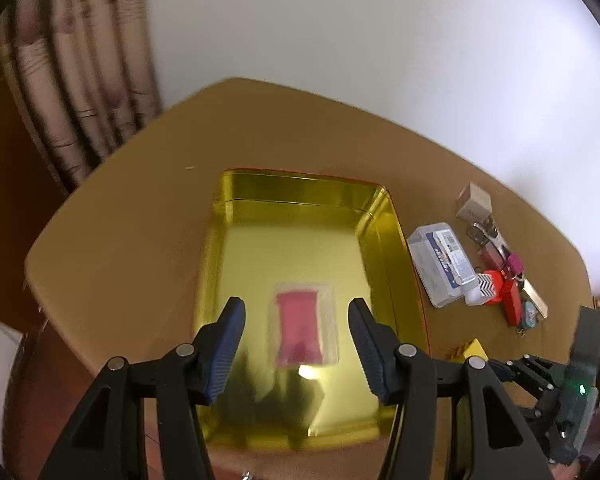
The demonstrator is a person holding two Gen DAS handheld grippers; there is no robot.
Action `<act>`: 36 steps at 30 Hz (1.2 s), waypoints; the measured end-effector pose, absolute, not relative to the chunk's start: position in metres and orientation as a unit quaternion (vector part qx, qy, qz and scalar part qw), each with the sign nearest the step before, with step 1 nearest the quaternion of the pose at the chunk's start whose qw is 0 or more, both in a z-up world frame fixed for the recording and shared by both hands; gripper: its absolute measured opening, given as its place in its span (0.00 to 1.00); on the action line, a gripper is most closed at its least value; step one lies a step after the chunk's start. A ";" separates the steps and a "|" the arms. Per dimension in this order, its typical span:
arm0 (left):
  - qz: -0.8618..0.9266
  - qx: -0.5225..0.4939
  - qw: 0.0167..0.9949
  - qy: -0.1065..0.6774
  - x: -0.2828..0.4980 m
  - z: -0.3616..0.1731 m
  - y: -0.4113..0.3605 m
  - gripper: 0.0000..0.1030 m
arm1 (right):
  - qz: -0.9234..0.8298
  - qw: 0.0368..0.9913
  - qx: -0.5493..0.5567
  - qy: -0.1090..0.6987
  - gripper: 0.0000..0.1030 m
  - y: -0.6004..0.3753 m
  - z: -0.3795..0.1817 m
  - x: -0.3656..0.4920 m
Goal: Organize rigid objects
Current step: 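Carry the pink case over the tin with the left tool while the right tool reaches the yellow block, then release the pink case in the tin with the left tool while the right tool drops the yellow block in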
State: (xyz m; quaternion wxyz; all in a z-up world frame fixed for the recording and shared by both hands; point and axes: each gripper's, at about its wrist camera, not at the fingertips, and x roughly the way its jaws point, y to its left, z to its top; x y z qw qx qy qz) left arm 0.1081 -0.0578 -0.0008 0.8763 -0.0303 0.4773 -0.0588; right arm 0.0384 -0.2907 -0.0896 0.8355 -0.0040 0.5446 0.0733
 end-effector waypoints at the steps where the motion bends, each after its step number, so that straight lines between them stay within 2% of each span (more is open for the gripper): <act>1: -0.055 -0.032 0.878 0.475 0.100 0.001 -0.054 0.54 | 0.072 0.837 -0.003 0.542 0.27 -0.291 -0.087 0.037; 8: -0.009 -0.035 0.882 0.470 0.054 -0.010 -0.024 0.54 | 0.089 0.857 0.003 0.507 0.27 -0.281 -0.040 0.037; 13: 0.006 -0.071 0.883 0.465 0.048 -0.017 -0.006 0.54 | 0.124 0.863 -0.007 0.490 0.27 -0.244 -0.011 0.072; 25: 0.001 -0.044 0.879 0.475 0.055 -0.032 -0.011 0.54 | 0.120 0.836 -0.041 0.535 0.27 -0.183 -0.061 0.176; 36: 0.005 -0.025 0.873 0.487 0.059 -0.040 -0.013 0.54 | 0.109 0.831 -0.035 0.544 0.29 -0.181 -0.083 0.193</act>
